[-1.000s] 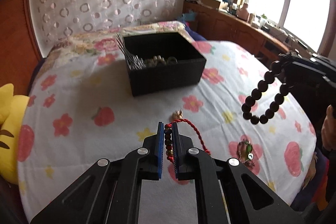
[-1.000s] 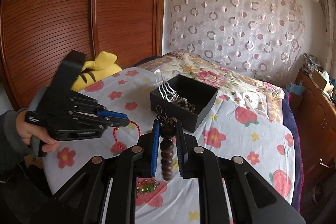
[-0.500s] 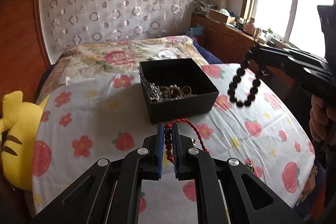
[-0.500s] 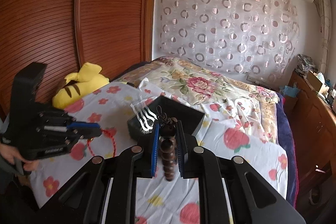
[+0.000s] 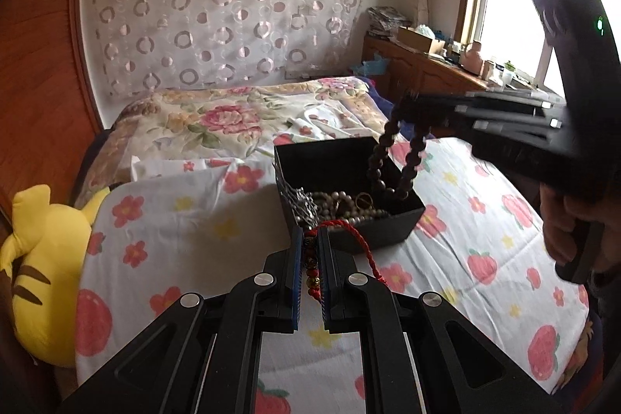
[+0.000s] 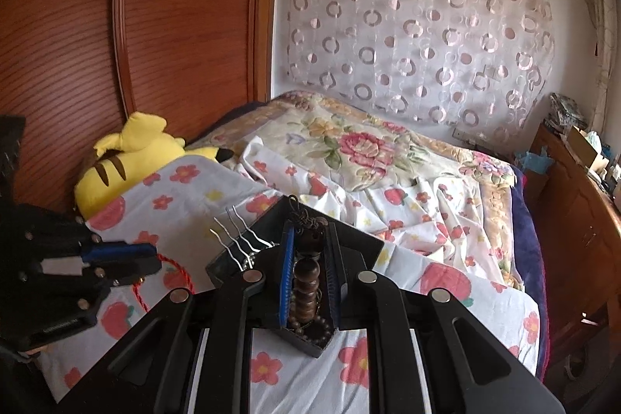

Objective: Organize jewelry
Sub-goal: 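Lower both bracelets into the black box and open both grippers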

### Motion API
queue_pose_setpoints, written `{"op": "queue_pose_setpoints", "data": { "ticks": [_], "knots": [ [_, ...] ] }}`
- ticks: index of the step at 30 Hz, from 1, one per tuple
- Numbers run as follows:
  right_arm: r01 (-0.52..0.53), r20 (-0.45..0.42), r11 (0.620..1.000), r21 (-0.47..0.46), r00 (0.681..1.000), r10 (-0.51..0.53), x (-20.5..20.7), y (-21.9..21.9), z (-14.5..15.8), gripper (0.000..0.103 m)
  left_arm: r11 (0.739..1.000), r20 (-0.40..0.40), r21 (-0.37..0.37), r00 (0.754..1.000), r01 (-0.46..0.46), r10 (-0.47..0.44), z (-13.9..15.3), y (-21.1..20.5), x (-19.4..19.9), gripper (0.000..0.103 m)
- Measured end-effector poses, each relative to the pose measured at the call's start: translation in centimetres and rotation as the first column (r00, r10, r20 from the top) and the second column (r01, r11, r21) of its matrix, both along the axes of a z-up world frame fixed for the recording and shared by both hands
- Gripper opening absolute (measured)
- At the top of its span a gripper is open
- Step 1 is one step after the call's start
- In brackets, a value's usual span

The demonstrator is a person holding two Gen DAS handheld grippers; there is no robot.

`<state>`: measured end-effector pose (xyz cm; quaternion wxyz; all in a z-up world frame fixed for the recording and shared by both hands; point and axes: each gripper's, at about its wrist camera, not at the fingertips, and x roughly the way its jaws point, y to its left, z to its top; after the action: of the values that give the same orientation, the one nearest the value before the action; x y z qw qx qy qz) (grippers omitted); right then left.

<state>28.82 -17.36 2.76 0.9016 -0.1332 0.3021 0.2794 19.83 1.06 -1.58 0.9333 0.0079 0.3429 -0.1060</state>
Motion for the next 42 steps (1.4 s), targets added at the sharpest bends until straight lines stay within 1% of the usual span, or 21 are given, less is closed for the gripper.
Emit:
{"op": "queue_pose_setpoints", "data": {
  "ticks": [4, 5, 6, 7, 8, 11, 17, 21, 24, 36, 37, 38, 39, 40, 41, 42],
  "knots": [
    [0.01, -0.017, 1.0, -0.002, 1.0, -0.01, 0.4, 0.3, -0.6, 0.017, 1.0, 0.001, 0.0, 1.0, -0.005, 0.005, 0.3, -0.1, 1.0, 0.006],
    [0.015, -0.021, 1.0, -0.004, 1.0, -0.015, 0.5, 0.3, -0.7, 0.019, 1.0, 0.002, 0.002, 1.0, -0.008, 0.007, 0.4, -0.1, 1.3, 0.006],
    [0.023, -0.021, 1.0, -0.003, 1.0, -0.023, 0.6, 0.1, -0.7, 0.024, 1.0, 0.002, 0.004, 1.0, -0.01, 0.01, 0.5, -0.2, 1.6, 0.006],
    [0.029, -0.021, 1.0, 0.001, 0.999, -0.029, 0.6, 0.0, -0.7, 0.037, 1.0, 0.002, 0.004, 1.0, -0.01, 0.01, 0.6, -0.3, 1.8, 0.006],
    [0.034, -0.02, 0.999, 0.009, 0.999, -0.033, 0.7, -0.2, -0.5, 0.041, 1.0, 0.003, 0.005, 1.0, -0.01, 0.01, 0.7, -0.4, 2.1, 0.006],
    [0.037, -0.024, 0.999, 0.022, 0.999, -0.036, 0.5, -1.2, -0.3, 0.041, 1.0, 0.004, 0.011, 1.0, -0.015, 0.015, 1.0, -0.7, 3.1, 0.006],
    [0.037, -0.014, 0.999, 0.002, 0.999, -0.037, -0.8, -3.5, -0.4, 0.041, 0.999, -0.004, 0.0, 0.999, -0.036, 0.036, 1.1, -1.3, 5.8, 0.006],
    [0.033, -0.016, 0.999, -0.004, 0.999, -0.033, -1.7, -4.9, -1.0, 0.041, 0.999, -0.023, -0.003, 0.999, -0.048, 0.048, 0.6, -1.9, 7.5, 0.007],
    [0.032, -0.022, 0.999, -0.001, 0.999, -0.032, -2.4, -5.8, -1.6, 0.041, 0.999, -0.028, 0.011, 0.998, -0.053, 0.053, 0.3, -2.5, 8.4, 0.007],
    [0.02, -0.061, 1.0, -0.001, 0.998, -0.02, -4.6, -6.4, -4.6, 0.041, 0.999, -0.042, 0.031, 0.998, -0.043, 0.045, 0.0, -3.6, 8.9, 0.007],
    [0.017, -0.063, 1.0, 0.0, 0.998, -0.017, -4.8, -6.4, -4.7, 0.041, 0.999, -0.044, 0.03, 0.998, -0.042, 0.043, -0.1, -3.6, 8.9, 0.009],
    [0.014, -0.064, 1.0, 0.001, 0.998, -0.014, -4.9, -6.3, -4.7, 0.041, 0.999, -0.044, 0.025, 0.998, -0.042, 0.044, 0.0, -3.6, 8.8, 0.017],
    [0.011, -0.064, 1.0, 0.001, 0.998, -0.011, -5.1, -6.3, -4.8, 0.041, 0.999, -0.042, 0.024, 0.998, -0.042, 0.043, 0.0, -3.7, 8.7, 0.021],
    [0.006, -0.067, 1.0, 0.004, 0.998, -0.006, -5.5, -6.3, -5.0, 0.041, 0.999, -0.039, 0.024, 0.998, -0.043, 0.044, -0.1, -3.7, 8.4, 0.03],
    [0.003, -0.07, 1.0, 0.007, 0.998, -0.002, -5.8, -6.4, -5.1, 0.041, 0.999, -0.036, 0.023, 0.998, -0.043, 0.044, -0.1, -3.6, 8.1, 0.036],
    [-0.001, -0.074, 1.0, 0.012, 0.997, 0.002, -6.3, -6.5, -5.3, 0.041, 0.999, -0.034, 0.021, 0.999, -0.041, 0.042, -0.2, -3.5, 7.8, 0.038]
  ]
}}
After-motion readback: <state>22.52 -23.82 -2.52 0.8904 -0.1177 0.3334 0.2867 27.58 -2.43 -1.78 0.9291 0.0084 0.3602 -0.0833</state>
